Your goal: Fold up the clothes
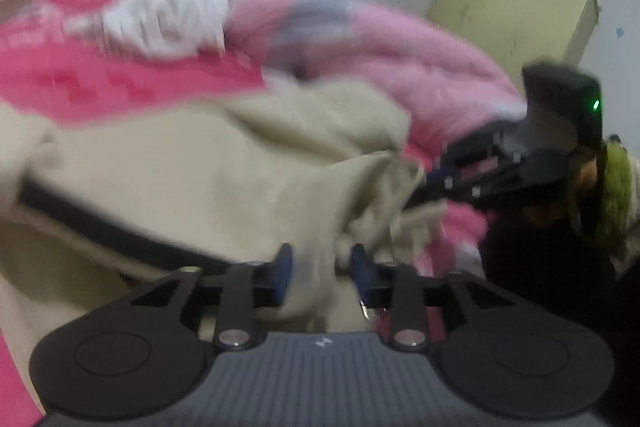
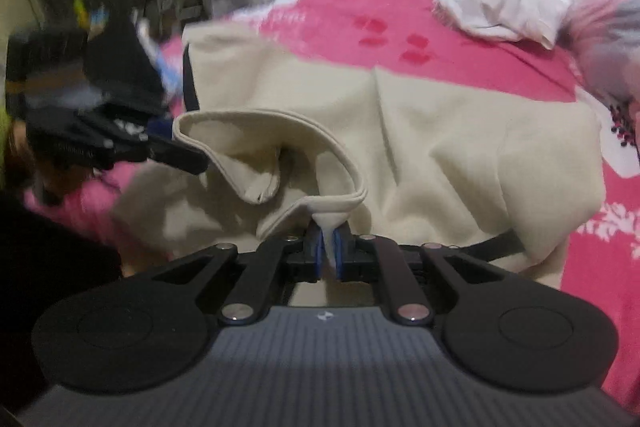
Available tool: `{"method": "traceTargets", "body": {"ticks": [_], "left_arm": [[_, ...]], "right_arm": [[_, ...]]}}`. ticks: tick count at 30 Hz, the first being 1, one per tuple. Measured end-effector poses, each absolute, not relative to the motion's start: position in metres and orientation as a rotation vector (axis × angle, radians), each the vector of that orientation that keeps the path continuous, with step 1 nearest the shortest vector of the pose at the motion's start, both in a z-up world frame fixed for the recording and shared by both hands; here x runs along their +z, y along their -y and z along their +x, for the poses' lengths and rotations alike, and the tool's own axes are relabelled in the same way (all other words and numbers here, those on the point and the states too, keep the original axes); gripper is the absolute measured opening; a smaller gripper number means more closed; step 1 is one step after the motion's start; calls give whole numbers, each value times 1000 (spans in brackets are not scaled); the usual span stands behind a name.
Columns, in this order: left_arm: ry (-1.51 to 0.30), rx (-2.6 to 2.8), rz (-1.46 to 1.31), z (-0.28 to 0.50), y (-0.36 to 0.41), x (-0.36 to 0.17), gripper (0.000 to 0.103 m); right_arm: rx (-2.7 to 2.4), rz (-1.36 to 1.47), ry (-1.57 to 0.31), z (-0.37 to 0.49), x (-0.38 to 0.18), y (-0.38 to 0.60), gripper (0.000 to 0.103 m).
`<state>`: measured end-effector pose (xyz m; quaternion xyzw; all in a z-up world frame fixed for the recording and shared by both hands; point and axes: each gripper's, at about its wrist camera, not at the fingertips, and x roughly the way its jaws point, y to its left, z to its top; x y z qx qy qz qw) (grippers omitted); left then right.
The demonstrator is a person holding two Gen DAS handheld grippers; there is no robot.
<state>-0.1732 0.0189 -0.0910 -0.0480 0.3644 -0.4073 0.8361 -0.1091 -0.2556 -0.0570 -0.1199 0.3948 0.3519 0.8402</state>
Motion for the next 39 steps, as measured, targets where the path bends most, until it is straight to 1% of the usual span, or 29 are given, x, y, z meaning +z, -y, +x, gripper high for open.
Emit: {"method": "traceTargets", "body": {"ticks": [1, 3, 4, 5, 6, 7, 8, 10, 12, 14, 17, 19, 20, 21, 22, 23, 24, 25, 26, 28, 31, 33, 34, 36, 37, 38, 39], "left_arm": [[-799, -873, -98, -178, -19, -94, 43], [-827, -899, -102, -188, -24, -96, 58], [-842, -908, -119, -191, -28, -95, 61], [-856, -916, -135, -193, -32, -94, 65], [-864, -909, -157, -194, -38, -91, 66], [-871, -903, -178, -195, -44, -89, 66], [-868, -889, -197, -195, -49, -85, 67], [-822, -842, -193, -196, -55, -78, 67], [-783, -827, -150, -194, -52, -73, 70], [-787, -852, -76, -192, -39, -71, 72], [-782, -885, 30, -189, -17, -77, 71], [-756, -892, 106, -190, -4, -82, 64], [-756, -885, 151, -189, 2, -85, 57], [-764, -881, 187, -188, 7, -89, 47], [-775, -876, 220, -188, 11, -92, 39], [-782, -861, 247, -187, 15, -95, 17], [-786, -847, 261, -186, 17, -97, 9], [-785, -843, 249, -186, 15, -97, 8], [-782, -845, 234, -187, 13, -95, 7], [-774, -853, 216, -189, 10, -91, 7], [-775, -864, 197, -191, 9, -86, 7], [-783, -852, 191, -191, 8, -87, 7], [-790, -847, 189, -191, 8, -89, 7], [-790, -844, 183, -192, 8, -91, 7], [-788, -844, 186, -192, 8, -91, 7], [-786, -847, 189, -191, 8, -92, 7], [-784, -850, 193, -191, 8, -92, 7]], "right_arm": [[745, -318, -840, -115, -58, 251, 7], [753, -433, -860, -126, -58, 245, 7], [757, -478, -871, -131, -57, 244, 9], [758, -501, -886, -134, -55, 244, 13], [763, -495, -918, -135, -52, 246, 17], [771, -466, -965, -135, -49, 250, 27], [780, -437, -1011, -134, -46, 254, 31], [780, -354, -1055, -133, -38, 267, 32], [715, -201, -1079, -126, -32, 285, 36], [610, 71, -1130, -111, -34, 308, 45], [473, 608, -1216, -90, -63, 343, 45], [397, 889, -1263, -84, -90, 355, 45], [366, 944, -1283, -83, -100, 355, 46], [352, 949, -1299, -81, -107, 352, 46], [355, 933, -1306, -79, -110, 347, 45], [370, 931, -1307, -78, -112, 343, 34], [392, 948, -1307, -77, -115, 339, 26], [413, 959, -1306, -76, -115, 335, 11], [427, 944, -1298, -74, -113, 332, 4], [448, 863, -1260, -70, -103, 327, 0], [479, 788, -1191, -64, -82, 328, 0], [459, 784, -1195, -63, -76, 333, 0], [436, 793, -1217, -62, -78, 336, 3], [385, 826, -1287, -63, -91, 340, 4], [374, 842, -1313, -65, -97, 341, 7], [357, 856, -1329, -65, -103, 342, 20], [334, 865, -1340, -67, -109, 343, 29]]}}
